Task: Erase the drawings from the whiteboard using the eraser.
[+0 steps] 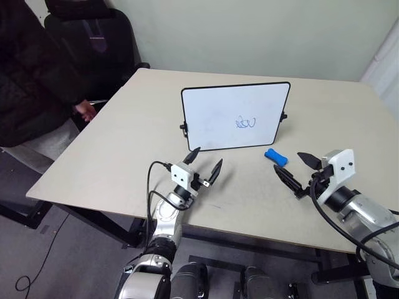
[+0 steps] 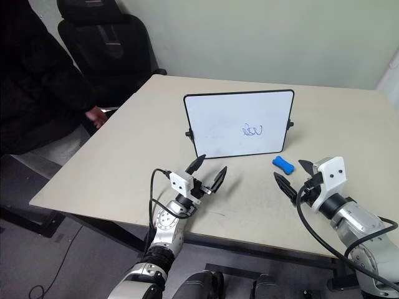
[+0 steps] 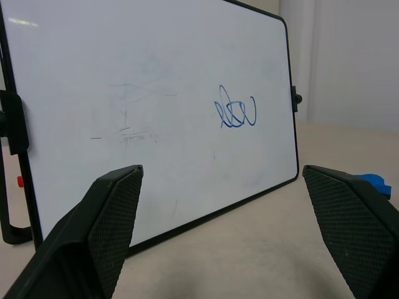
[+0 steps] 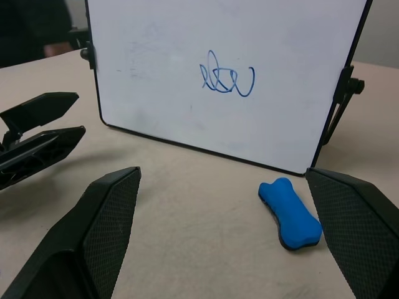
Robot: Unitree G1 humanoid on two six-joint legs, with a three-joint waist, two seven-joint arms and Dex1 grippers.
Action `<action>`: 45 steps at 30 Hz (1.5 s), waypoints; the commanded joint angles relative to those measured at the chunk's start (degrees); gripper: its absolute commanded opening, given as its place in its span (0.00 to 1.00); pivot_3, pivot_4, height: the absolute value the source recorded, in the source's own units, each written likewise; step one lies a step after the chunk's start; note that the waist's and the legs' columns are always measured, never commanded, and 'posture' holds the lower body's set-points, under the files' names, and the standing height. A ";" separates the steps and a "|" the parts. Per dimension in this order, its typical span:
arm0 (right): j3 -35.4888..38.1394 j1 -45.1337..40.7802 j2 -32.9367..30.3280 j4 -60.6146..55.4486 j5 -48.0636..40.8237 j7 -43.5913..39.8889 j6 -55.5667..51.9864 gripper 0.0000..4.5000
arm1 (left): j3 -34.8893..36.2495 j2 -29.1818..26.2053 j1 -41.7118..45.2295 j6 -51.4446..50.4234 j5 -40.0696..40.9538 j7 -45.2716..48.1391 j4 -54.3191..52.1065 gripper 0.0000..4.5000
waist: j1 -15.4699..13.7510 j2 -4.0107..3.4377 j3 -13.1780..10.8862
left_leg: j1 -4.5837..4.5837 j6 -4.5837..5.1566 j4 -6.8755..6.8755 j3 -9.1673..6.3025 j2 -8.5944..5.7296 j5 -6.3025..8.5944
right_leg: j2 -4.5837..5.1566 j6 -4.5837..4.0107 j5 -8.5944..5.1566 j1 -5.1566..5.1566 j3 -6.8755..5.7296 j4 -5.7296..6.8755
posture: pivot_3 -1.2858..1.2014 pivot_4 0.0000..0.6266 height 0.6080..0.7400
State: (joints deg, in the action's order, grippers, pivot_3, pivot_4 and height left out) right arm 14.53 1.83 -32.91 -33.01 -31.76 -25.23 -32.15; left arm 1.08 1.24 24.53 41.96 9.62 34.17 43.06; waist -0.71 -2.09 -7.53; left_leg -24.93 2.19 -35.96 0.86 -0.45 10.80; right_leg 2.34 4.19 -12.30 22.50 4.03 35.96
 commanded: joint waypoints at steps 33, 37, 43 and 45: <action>-17.60 -33.63 -10.16 33.68 7.91 -12.76 -13.28 1.00 | 0.77 0.04 -2.73 -0.34 0.03 -1.56 0.25 1.00 | -0.08 -0.23 0.14 | 0.03 0.05 0.00 0.00 -0.07 -0.13 | -0.03 0.01 0.12 0.01 0.09 0.23 | 0.52 0.24 1.00; -20.27 -37.49 -9.26 40.63 11.31 -15.42 -11.00 1.00 | 0.70 -0.04 -2.88 -0.14 -0.04 -1.64 0.62 1.00 | -0.13 -0.28 0.17 | 0.05 0.05 -0.01 0.00 -0.07 -0.22 | -0.03 -0.03 0.14 0.02 0.09 0.30 | 0.52 0.24 1.00; -22.47 -40.83 -9.12 49.86 16.74 -17.25 -7.65 1.00 | 0.75 -0.04 -2.72 0.13 0.09 -1.55 1.54 1.00 | -0.12 -0.30 0.18 | 0.03 0.05 -0.01 -0.02 -0.07 -0.22 | -0.02 -0.21 0.25 0.01 0.10 0.40 | 0.52 0.24 1.00; -22.56 -40.98 -9.11 51.12 17.69 -18.34 -6.91 1.00 | 0.74 0.01 -2.76 0.18 0.13 -1.54 1.58 1.00 | -0.12 -0.30 0.18 | 0.03 0.05 0.00 -0.02 -0.07 -0.22 | -0.02 -0.28 0.29 0.00 0.10 0.46 | 0.52 0.24 1.00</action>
State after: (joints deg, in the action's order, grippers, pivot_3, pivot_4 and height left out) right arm -8.16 -37.71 -41.72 18.18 -15.12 -42.07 -40.53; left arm 1.96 1.10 23.07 42.57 9.57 32.47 41.72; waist -0.84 -2.39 -7.35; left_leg -24.90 2.24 -35.96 0.84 -0.52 10.58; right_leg 2.32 3.90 -12.00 22.49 4.12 36.47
